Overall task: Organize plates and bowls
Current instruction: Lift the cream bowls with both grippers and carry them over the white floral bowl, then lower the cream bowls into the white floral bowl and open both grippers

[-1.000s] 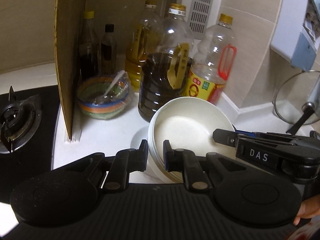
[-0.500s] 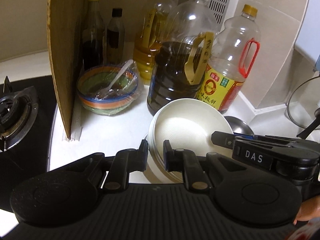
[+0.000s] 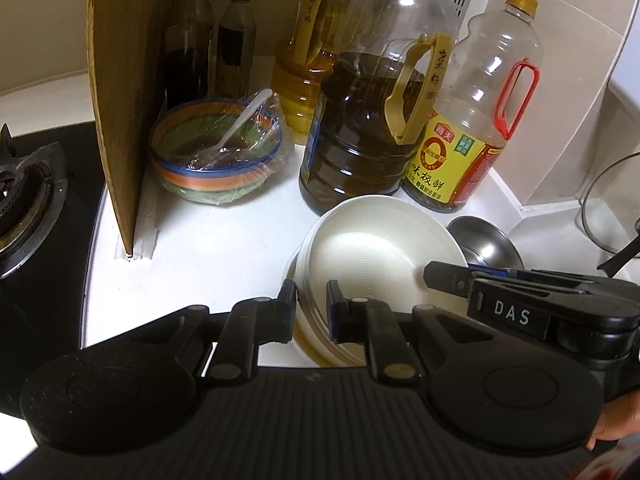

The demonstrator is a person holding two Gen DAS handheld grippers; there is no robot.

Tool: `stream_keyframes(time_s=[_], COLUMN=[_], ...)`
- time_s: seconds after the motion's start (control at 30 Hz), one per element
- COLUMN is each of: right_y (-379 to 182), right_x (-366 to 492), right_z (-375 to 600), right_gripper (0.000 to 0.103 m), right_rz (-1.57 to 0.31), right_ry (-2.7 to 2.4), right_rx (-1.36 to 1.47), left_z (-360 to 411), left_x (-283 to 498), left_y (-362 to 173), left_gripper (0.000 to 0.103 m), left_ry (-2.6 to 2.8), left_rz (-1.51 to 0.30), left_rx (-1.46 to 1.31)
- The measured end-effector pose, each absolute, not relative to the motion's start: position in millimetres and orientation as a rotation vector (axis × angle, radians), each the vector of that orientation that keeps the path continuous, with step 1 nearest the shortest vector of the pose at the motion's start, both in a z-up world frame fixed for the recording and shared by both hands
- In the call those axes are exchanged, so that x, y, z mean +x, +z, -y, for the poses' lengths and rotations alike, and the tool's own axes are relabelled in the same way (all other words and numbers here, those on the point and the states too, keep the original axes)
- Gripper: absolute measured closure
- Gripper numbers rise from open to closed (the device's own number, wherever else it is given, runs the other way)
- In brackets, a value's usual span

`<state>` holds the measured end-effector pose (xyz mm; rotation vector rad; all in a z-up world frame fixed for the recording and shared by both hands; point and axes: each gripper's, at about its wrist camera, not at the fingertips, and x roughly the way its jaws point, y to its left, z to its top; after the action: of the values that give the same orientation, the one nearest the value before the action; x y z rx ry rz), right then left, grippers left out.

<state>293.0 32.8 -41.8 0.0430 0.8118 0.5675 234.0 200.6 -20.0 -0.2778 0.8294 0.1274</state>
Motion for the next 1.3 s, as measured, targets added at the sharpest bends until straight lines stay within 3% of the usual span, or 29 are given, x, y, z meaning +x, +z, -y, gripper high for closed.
stream_keyframes(time_s=[0.57, 0.7, 0.73, 0.93, 1.3], right_y=[-43, -42, -41, -41, -39], right_x=[293, 289, 288, 281, 265], right_z=[-34, -30, -29, -23, -10], right_gripper=[0.085, 0.058, 0.056, 0.056, 0.055], right_rz=[-0.818, -0.805, -0.801, -0.805, -0.810], right_ry=[0.573, 0.580, 0.580, 0.585, 0.583], right_rx=[0.009, 0.021, 0.025, 0.036, 0.064], left_z=[-196, -194, -193, -190, -181], left_x=[232, 230, 229, 224, 208], left_y=[-19, -17, -17, -13, -7], left_gripper=[0.084, 0.083, 0.083, 0.081, 0.066], left_ry=[0.137, 0.137, 0.140, 0.140, 0.139], left_rz=[-0.816, -0.811, -0.809, -0.802, -0.786], left_rx=[-0.257, -0.249, -0.246, -0.238, -0.215])
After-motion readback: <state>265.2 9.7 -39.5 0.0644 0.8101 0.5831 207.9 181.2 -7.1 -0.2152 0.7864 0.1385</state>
